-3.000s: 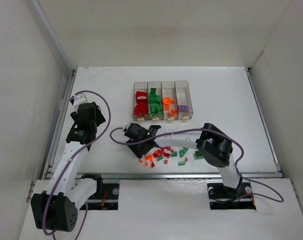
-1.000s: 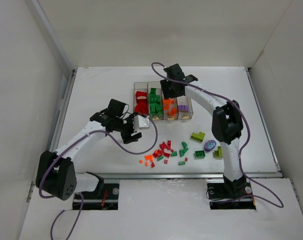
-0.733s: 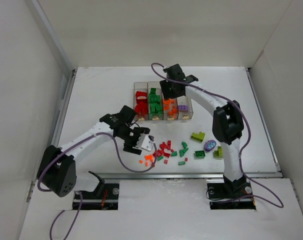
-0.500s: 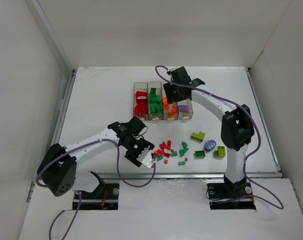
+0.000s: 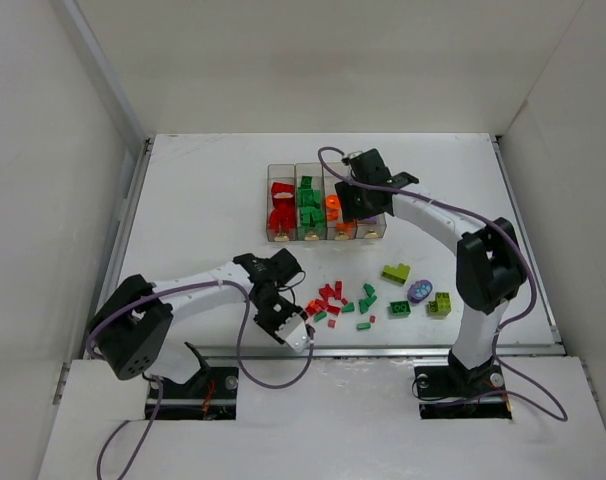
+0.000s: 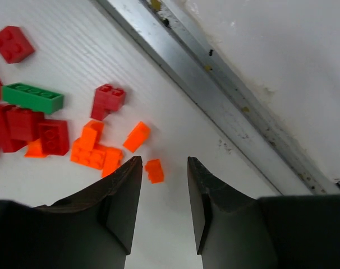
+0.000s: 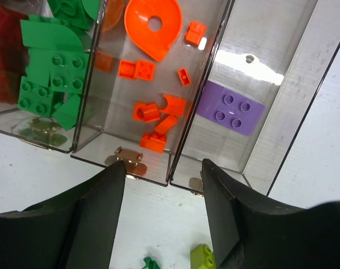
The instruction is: Sort the legos into containers by color
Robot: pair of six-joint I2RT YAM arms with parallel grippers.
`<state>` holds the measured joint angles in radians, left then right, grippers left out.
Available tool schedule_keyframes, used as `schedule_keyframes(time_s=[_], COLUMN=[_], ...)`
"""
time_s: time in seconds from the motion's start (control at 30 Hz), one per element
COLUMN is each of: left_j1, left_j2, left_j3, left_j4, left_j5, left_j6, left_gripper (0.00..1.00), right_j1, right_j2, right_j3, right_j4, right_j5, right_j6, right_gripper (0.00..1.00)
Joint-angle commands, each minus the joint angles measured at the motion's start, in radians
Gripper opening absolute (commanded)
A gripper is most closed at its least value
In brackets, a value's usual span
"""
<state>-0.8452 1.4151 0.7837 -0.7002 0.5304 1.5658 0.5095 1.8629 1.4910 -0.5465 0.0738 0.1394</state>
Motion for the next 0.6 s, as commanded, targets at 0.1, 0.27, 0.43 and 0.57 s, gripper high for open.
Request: schedule_keyframes(time_s=[0.1, 0.27, 0.43, 0.57], left_j1=[-0.02, -0.02, -0.02, -0.02], left_j2=[0.001, -0.008, -0.018, -0.041], left_j3=[-0.09, -0.129, -0.109, -0.109], left_j4=[0.027, 0.178, 0.168, 0.134], left_j5=[0.011, -0.053, -0.054, -0.024], left_j6=[-0.056, -0.167, -0.136, -0.113], left_gripper=[0.34, 0.3, 0.27, 0.34], right_j1=[-0.003, -0.003, -0.003, -0.003], right_j2=[-0.047, -0.056, -0.065, -0.065], right_j3=[-0.003, -0.003, -0.012, -0.012], right_j4=[0.059, 0.059, 0.059, 0.049], right_j5=[0.001, -0.008, -0.017, -0.008], right_j6=[0.014, 0.014, 0.014, 0.014], right_gripper=[0.62, 0.62, 0.62, 0.62])
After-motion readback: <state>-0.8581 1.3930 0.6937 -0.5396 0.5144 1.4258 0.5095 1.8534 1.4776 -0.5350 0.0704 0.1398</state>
